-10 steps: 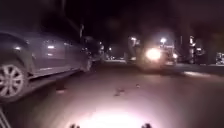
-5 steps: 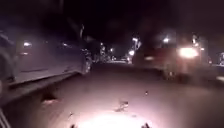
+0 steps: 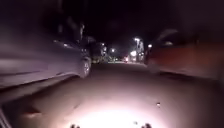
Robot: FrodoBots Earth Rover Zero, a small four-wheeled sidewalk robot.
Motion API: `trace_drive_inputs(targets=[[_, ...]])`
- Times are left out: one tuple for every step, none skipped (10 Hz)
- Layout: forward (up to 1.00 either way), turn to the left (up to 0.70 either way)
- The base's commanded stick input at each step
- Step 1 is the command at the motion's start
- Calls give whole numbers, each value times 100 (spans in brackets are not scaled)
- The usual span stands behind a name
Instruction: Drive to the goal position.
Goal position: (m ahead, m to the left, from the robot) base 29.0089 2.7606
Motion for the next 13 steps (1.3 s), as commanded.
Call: trace_drive_inputs(targets=[[85,-26],[85,-13],[85,0],[85,0],[85,0],[85,0],[85,0],[85,0],[85,0],[85,0],[85,0],[85,0],[85,0]])
